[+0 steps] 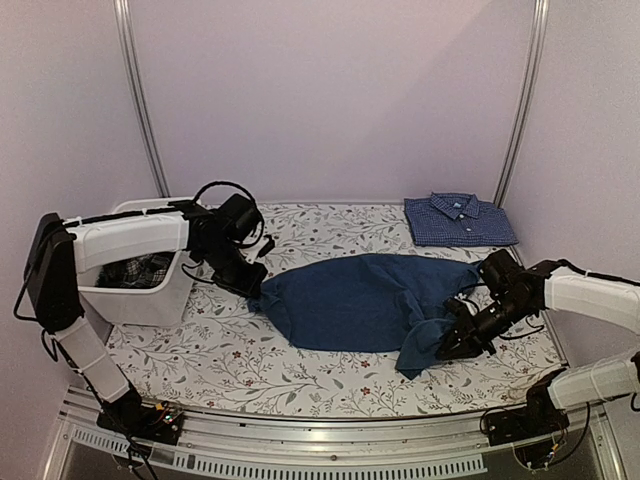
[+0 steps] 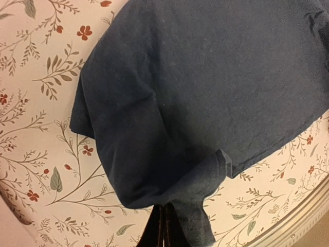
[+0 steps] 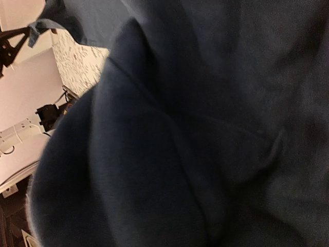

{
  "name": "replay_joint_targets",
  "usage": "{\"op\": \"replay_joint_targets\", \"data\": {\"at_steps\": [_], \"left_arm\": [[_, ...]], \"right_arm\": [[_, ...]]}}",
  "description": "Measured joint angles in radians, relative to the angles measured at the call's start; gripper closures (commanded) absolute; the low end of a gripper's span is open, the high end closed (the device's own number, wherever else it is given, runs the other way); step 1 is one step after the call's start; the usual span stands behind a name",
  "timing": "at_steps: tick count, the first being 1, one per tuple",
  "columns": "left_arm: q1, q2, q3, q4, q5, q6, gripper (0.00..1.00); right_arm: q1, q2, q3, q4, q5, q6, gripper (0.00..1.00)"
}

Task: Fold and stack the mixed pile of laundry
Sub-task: Flatten out the crumpled T-shirt at the center of the board.

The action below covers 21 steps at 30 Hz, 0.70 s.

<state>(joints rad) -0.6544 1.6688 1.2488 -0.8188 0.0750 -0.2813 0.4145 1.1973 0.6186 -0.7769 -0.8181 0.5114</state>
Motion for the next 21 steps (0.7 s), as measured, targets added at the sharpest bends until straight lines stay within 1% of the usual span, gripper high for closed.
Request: {"op": "replay_joint_targets", "data": {"at_steps": [3, 6, 10, 13, 14, 15, 17, 19, 21], "left_arm": [[0.005, 0.004, 0.006, -0.004, 0.011, 0.000, 1.00], [0.014, -0.009, 0.009, 0.005, 0.033, 0.000, 1.00], [0.033, -0.093, 0.024, 0.042, 0.057, 0.005, 1.00], [0.051, -0.156, 0.130, 0.063, 0.071, 0.021, 1.00], [0.056, -0.164, 0.173, 0.074, 0.071, 0.027, 1.00], [0.061, -0.166, 0.227, 0.082, 0.071, 0.034, 1.00], [0.067, -0.166, 0.337, 0.102, 0.069, 0.054, 1.00], [0.068, -0.169, 0.403, 0.111, 0.074, 0.069, 1.00], [0.068, -0.190, 0.427, 0.124, 0.095, 0.077, 1.00]], "right_arm": [[0.000, 0.005, 0.073, 0.006, 0.021, -0.007, 1.00], [0.000, -0.017, 0.187, 0.025, 0.047, -0.017, 1.00], [0.000, -0.079, 0.374, 0.062, 0.097, -0.023, 1.00], [0.000, -0.078, 0.548, 0.078, 0.132, -0.035, 1.00], [0.000, -0.067, 0.619, 0.086, 0.143, -0.042, 1.00], [-0.001, -0.062, 0.645, 0.092, 0.148, -0.044, 1.00], [-0.005, -0.030, 0.762, 0.080, 0.179, -0.061, 1.00], [-0.019, 0.006, 0.891, 0.073, 0.220, -0.081, 1.00], [-0.039, 0.019, 0.996, 0.073, 0.292, -0.096, 1.00]]}}
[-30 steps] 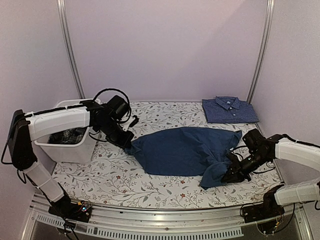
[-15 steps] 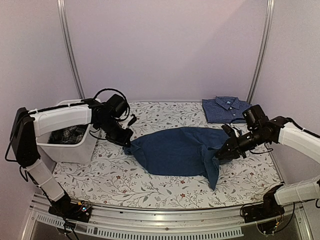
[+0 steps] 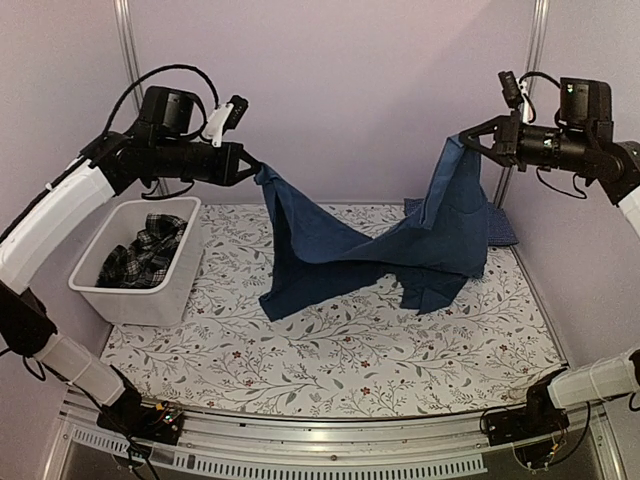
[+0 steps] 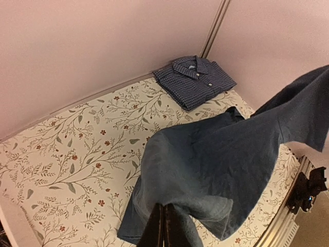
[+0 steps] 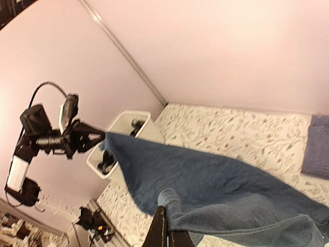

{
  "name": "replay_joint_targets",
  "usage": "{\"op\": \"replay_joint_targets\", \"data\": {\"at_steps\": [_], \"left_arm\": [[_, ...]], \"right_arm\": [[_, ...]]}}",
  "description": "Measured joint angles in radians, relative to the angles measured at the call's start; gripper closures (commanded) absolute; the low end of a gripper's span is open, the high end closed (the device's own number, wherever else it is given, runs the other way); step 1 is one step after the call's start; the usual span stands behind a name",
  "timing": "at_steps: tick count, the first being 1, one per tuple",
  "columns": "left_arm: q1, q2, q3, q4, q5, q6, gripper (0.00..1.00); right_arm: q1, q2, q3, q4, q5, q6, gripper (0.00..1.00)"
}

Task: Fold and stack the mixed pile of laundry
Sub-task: Flatten out the crumpled T-shirt at the center of the board.

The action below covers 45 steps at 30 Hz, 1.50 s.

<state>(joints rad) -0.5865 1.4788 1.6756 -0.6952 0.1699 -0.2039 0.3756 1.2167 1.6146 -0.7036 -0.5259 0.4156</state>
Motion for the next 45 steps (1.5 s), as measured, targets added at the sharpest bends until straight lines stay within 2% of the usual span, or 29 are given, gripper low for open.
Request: {"op": "replay_joint_targets", "data": {"at_steps": [6, 10, 16, 20, 24, 26, 28, 31, 32, 35, 38, 42, 45], "left_arm": [[-0.001, -0.222, -0.111, 0.044, 0.107, 0.001, 1.00], [-0.002, -0.298, -0.047, 0.073, 0.161, -0.005, 1.00], [-0.008, -0.179, 0.202, 0.111, 0.214, -0.003, 1.00], [0.009, -0.110, 0.203, 0.114, 0.153, -0.002, 1.00], [0.084, 0.020, 0.212, 0.130, 0.091, -0.006, 1.00], [0.130, 0.112, 0.245, 0.140, 0.083, -0.023, 1.00], [0.187, 0.250, 0.342, 0.157, 0.091, -0.057, 1.00], [0.260, 0.489, 0.610, 0.183, 0.137, -0.099, 1.00], [0.282, 0.564, 0.710, 0.202, 0.156, -0.118, 1.00], [0.348, 0.683, 0.884, 0.318, 0.218, -0.200, 1.00], [0.402, 0.649, 0.851, 0.457, 0.268, -0.256, 1.00], [0.438, 0.486, 0.701, 0.610, 0.303, -0.251, 1.00], [0.433, 0.352, 0.570, 0.684, 0.333, -0.230, 1.00]], "right_arm": [[-0.016, -0.085, 0.151, -0.010, 0.231, -0.020, 1.00], [-0.017, -0.118, 0.259, -0.008, 0.308, -0.020, 1.00], [-0.016, -0.055, 0.428, 0.070, 0.319, -0.024, 1.00], [-0.019, -0.010, 0.370, 0.139, 0.383, -0.051, 1.00], [-0.059, 0.097, 0.320, 0.227, 0.413, -0.069, 1.00], [-0.093, 0.183, 0.327, 0.263, 0.403, -0.071, 1.00], [-0.144, 0.296, 0.379, 0.288, 0.374, -0.060, 1.00], [-0.222, 0.474, 0.536, 0.312, 0.319, -0.019, 1.00], [-0.259, 0.554, 0.636, 0.323, 0.285, 0.008, 1.00], [-0.336, 0.699, 0.814, 0.427, 0.202, 0.100, 1.00], [-0.393, 0.750, 0.858, 0.602, 0.101, 0.228, 1.00], [-0.409, 0.747, 0.860, 0.791, 0.000, 0.342, 1.00], [-0.395, 0.678, 0.741, 0.903, -0.070, 0.376, 1.00]]}}
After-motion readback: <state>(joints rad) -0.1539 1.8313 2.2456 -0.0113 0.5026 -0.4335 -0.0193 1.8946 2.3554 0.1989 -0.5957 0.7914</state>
